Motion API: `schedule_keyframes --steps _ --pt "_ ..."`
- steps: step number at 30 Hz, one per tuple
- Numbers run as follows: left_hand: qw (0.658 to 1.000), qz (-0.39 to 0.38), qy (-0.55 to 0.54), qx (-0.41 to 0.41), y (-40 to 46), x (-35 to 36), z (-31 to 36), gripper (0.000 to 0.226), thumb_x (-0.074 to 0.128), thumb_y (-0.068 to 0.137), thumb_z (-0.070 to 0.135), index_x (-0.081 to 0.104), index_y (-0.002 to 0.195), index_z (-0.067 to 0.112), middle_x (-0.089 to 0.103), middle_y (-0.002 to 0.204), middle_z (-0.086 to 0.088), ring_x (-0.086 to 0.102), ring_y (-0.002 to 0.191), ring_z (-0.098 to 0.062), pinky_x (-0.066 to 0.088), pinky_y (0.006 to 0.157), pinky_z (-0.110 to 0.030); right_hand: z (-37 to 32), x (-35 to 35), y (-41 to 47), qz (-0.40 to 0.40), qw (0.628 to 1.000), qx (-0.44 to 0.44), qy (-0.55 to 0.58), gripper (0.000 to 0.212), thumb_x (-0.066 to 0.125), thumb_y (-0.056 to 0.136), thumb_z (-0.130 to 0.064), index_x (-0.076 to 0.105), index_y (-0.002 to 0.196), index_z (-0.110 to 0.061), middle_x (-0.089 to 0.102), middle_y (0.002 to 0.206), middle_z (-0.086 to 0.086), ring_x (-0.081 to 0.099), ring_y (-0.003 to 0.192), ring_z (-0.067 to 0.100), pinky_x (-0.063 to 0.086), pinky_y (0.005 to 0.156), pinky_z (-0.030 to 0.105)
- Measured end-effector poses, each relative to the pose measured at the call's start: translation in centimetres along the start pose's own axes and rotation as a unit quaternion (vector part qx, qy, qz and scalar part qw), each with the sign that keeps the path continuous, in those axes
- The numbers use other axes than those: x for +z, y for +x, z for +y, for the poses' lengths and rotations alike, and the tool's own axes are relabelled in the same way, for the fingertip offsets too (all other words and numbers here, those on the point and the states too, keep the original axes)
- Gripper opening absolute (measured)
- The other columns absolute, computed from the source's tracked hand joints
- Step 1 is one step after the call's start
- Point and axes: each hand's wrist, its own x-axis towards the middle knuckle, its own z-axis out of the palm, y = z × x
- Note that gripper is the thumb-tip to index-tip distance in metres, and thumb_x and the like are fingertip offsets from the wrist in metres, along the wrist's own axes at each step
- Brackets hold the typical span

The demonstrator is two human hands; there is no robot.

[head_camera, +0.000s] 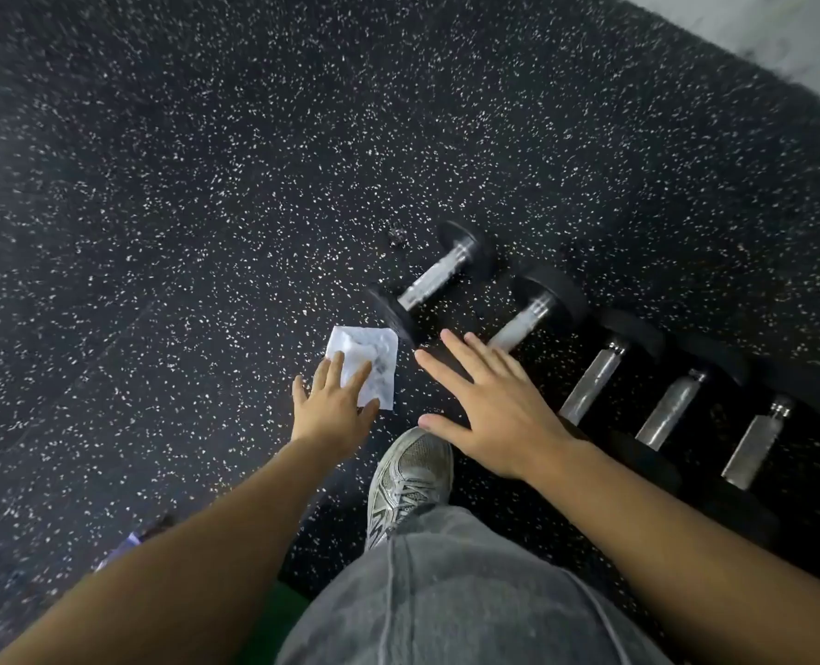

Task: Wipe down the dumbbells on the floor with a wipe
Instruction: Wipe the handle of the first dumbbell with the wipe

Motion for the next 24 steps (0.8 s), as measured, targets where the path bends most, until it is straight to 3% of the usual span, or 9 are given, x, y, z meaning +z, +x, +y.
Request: schedule_keyframes --steps 10,16,24 --pt "0.999 -0.029 -0.012 -0.007 1.3 1.6 -0.7 0.069 0.033 0.106 0.058 0.011 0.166 0.032 -0.002 0.175 0.002 -0.001 0.161 -0.024 0.006 0.129 -0.057 1.3 0.7 0.2 0.013 1.000 -0.004 0.009 0.072 0.031 0.102 -0.070 0.001 0.163 -0.045 -0.009 0.174 -0.004 -0.008 0.160 0.022 0.000 0.129 0.044" --pt "1.000 -0.029 -0.009 0.005 1.3 1.8 -1.0 0.060 0.029 0.107 0.058 0.016 0.163 0.043 0.000 0.175 0.000 0.001 0.161 -0.026 0.010 0.127 -0.055 1.6 0.5 0.1 0.021 1.000 0.003 0.006 0.070 0.029 0.103 -0.069 0.000 0.163 -0.046 -0.010 0.174 -0.004 -0.008 0.160 0.021 0.000 0.129 0.044" --pt "0.999 0.000 -0.033 -0.014 1.9 0.7 -1.1 0.061 0.032 0.109 0.047 0.025 0.163 0.020 0.021 0.172 0.000 0.018 0.157 -0.024 0.021 0.125 -0.052 1.5 0.0 0.1 0.026 1.000 0.004 0.006 0.069 0.030 0.104 -0.066 0.003 0.163 -0.044 -0.008 0.174 -0.004 -0.007 0.160 0.021 0.001 0.129 0.044"
